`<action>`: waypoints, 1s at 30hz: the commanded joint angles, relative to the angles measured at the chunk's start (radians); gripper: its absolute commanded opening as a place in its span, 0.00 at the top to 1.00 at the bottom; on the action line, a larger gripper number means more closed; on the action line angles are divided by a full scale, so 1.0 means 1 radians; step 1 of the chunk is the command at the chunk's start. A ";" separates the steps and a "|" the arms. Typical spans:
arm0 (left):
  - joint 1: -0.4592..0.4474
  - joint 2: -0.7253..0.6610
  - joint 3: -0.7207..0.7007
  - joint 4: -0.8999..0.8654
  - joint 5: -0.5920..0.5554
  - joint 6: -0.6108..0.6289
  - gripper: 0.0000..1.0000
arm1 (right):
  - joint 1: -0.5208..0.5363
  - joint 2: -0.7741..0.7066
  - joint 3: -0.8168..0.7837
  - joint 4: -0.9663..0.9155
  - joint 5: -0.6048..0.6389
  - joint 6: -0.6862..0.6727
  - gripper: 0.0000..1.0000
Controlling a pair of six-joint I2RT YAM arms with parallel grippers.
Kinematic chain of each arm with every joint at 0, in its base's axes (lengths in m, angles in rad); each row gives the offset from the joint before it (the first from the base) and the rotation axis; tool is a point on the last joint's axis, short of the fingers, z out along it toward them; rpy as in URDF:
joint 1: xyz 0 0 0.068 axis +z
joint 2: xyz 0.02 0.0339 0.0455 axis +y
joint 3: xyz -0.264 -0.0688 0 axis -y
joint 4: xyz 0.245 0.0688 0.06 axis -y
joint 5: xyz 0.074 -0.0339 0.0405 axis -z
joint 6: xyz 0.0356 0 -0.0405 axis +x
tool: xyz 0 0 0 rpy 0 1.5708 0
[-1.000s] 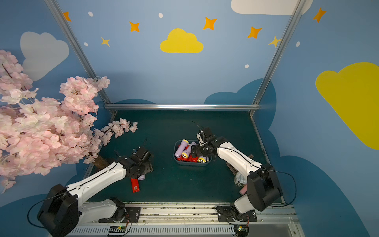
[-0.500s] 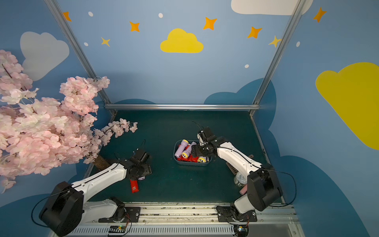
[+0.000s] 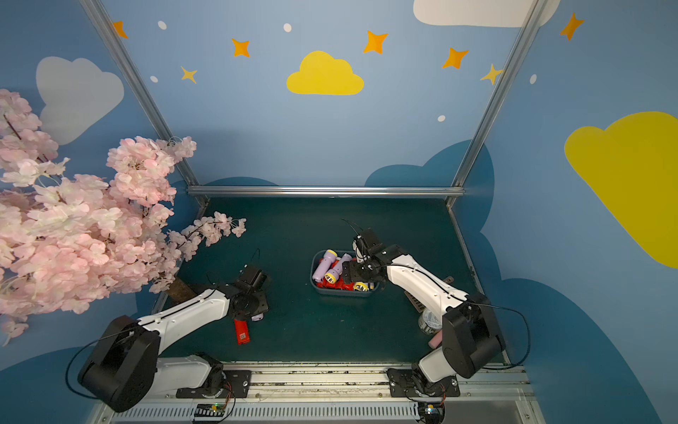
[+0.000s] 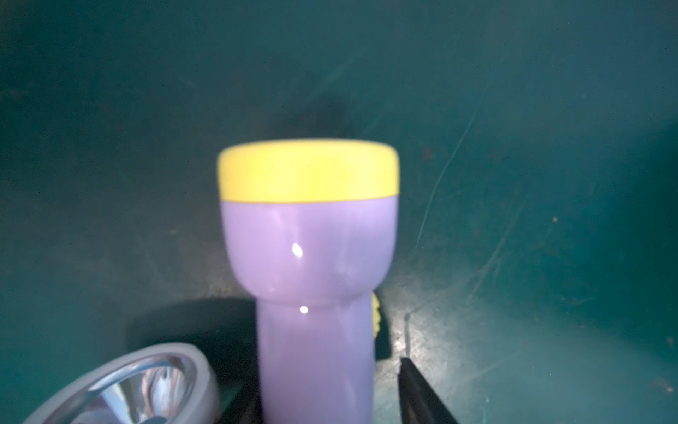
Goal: Put the flashlights into the storage boxes
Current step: Pick up the flashlight from the center of the board.
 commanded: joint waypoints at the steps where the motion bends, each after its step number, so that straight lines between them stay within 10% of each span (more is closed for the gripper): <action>1: 0.003 0.004 -0.007 0.005 0.019 0.015 0.53 | 0.012 -0.009 0.042 -0.027 0.022 0.009 0.12; 13: 0.003 -0.001 0.033 -0.031 0.072 0.035 0.72 | 0.027 -0.016 0.043 -0.037 0.041 0.015 0.12; 30: -0.086 0.012 0.220 -0.094 0.105 0.108 0.72 | 0.028 -0.113 -0.009 -0.051 0.064 0.020 0.12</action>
